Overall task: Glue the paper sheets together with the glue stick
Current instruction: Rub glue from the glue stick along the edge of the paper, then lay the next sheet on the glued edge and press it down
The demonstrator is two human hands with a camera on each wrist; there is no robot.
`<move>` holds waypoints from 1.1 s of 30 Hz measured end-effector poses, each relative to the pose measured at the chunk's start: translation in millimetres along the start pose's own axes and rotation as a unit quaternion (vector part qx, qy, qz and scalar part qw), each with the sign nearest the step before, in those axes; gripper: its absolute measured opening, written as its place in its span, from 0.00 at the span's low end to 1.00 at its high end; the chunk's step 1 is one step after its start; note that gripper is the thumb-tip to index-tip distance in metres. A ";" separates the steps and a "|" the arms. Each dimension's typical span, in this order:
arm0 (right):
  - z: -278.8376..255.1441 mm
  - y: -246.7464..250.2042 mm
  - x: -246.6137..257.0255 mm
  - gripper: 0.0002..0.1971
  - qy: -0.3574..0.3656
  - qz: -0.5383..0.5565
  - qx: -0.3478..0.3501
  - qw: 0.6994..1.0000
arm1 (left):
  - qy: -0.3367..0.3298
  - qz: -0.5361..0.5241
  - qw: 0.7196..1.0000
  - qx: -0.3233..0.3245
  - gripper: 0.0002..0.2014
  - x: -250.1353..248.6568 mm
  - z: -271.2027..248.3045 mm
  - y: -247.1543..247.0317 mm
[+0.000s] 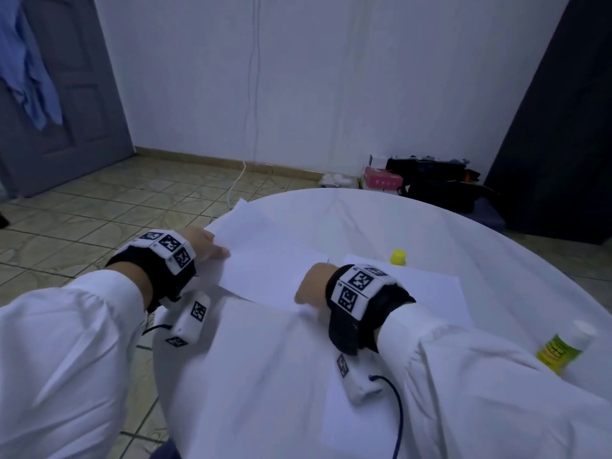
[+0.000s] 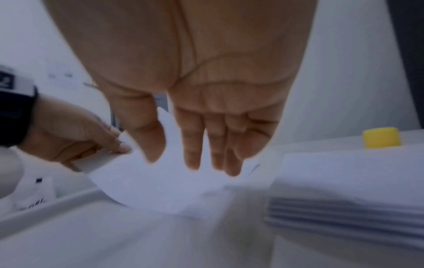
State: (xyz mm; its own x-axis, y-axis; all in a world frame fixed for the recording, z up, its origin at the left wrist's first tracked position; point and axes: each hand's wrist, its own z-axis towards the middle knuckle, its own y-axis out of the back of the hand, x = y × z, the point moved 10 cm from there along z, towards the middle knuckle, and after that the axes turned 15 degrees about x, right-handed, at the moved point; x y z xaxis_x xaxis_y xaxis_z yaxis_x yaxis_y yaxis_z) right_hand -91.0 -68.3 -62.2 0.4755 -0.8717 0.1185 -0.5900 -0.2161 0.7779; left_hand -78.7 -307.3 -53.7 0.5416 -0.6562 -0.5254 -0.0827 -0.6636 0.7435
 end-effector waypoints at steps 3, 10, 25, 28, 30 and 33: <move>-24.9 20.8 -31.9 0.12 -0.016 0.146 -0.128 0.981 | -0.053 -0.165 0.985 0.001 0.13 1.3 -19.3 0.7; -119.7 -26.5 -121.6 0.24 0.028 0.557 -0.147 0.817 | -0.164 -0.293 0.939 0.075 0.08 -59.4 -87.9 -37.0; -202.7 -138.5 -208.4 0.06 -0.011 0.602 -0.130 0.788 | -0.229 0.131 0.947 0.182 0.18 -124.6 -173.8 -180.9; -198.7 -149.4 -212.1 0.11 -0.045 0.574 -0.102 0.811 | -0.209 0.151 0.940 0.222 0.11 -119.7 -174.8 -191.0; -195.2 -156.8 -213.5 0.13 -0.068 0.548 -0.074 0.831 | -0.199 0.164 0.935 0.243 0.10 -116.2 -173.6 -198.5; -191.7 -163.4 -217.9 0.13 -0.096 0.521 -0.052 0.847 | -0.197 0.186 0.928 0.255 0.11 -114.4 -171.5 -207.6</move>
State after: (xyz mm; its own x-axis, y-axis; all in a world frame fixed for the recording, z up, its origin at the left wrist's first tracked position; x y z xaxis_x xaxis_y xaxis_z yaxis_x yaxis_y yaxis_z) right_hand 26.9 241.3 -96.8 -0.3876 -0.6229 0.6795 -0.5584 0.7452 0.3646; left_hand 20.0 -32.8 -77.0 0.0568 -0.8879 -0.4564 -0.6433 -0.3821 0.6634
